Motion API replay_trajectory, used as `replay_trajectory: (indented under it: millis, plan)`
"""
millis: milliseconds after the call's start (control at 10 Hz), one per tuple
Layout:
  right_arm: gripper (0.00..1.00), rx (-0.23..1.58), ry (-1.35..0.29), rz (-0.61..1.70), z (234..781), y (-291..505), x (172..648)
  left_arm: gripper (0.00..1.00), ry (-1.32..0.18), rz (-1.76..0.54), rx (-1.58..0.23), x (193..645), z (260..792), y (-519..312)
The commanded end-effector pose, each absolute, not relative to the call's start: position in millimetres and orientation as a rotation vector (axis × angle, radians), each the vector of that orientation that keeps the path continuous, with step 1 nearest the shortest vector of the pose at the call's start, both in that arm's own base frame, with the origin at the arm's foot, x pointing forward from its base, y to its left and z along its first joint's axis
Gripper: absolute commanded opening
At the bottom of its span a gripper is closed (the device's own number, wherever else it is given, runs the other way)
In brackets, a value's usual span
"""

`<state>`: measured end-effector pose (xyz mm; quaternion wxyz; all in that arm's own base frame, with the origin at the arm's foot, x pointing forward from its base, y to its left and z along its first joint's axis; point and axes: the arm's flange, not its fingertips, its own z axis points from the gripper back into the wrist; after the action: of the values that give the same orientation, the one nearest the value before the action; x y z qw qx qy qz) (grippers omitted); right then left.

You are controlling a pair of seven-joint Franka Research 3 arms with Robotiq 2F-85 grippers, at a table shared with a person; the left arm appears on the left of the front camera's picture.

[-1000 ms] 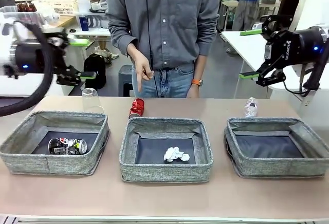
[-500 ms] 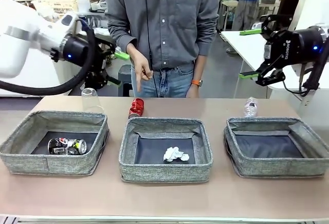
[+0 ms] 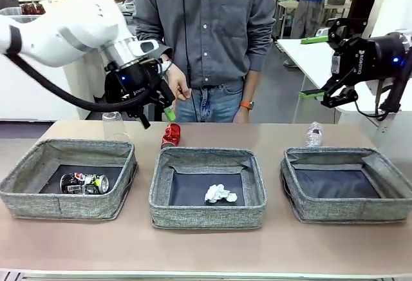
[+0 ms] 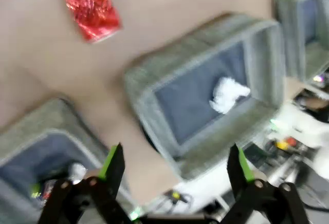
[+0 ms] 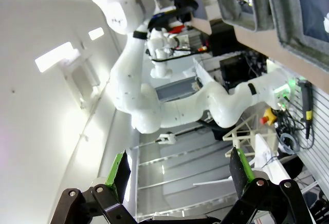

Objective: Sort the waste into the appropriate baskets.
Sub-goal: Pick up the waste item pointed out by the person.

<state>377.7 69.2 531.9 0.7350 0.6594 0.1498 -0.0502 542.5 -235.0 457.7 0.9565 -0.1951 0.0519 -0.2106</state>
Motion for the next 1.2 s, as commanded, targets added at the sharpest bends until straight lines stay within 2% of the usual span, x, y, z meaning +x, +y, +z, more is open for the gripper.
replay_trajectory:
  millis: [0, 100, 200, 300, 400, 500, 700, 1000, 1100]
  plan:
    - [1.0, 1.446, 0.328, -0.095, 534.4, 67.1, 379.1, 1.0, -0.134, -0.392, -0.469, 576.9, 468.0, -239.5]
    - [1.0, 1.446, 0.328, -0.095, 534.4, 67.1, 379.1, 1.0, 0.105, -0.427, -0.396, 542.5, 457.7, -235.0]
    - [1.0, 1.446, 0.328, -0.095, 534.4, 67.1, 379.1, 1.0, 0.105, -0.427, -0.396, 542.5, 457.7, -235.0]
    - [1.0, 1.446, 0.328, -0.095, 534.4, 67.1, 379.1, 1.0, 0.012, -0.415, -0.393, 566.4, 459.3, -242.1]
    - [1.0, 1.446, 0.328, -0.095, 534.4, 67.1, 379.1, 1.0, 0.11, 0.124, -0.147, 573.6, 443.7, -238.3]
    - [1.0, 1.446, 0.328, -0.095, 534.4, 67.1, 379.1, 1.0, 0.114, 0.262, -0.09, 576.6, 439.1, -252.9]
    - [1.0, 1.446, 0.328, -0.095, 534.4, 67.1, 379.1, 1.0, 0.046, 0.427, -0.007, 581.9, 434.5, -274.5]
    - [1.0, 1.446, 0.328, -0.095, 534.4, 67.1, 379.1, 1.0, -0.032, 0.497, -0.053, 592.5, 413.4, -286.5]
    - [1.0, 1.446, 0.328, -0.095, 534.4, 67.1, 379.1, 1.0, -0.1, 0.495, -0.037, 594.4, 405.8, -291.0]
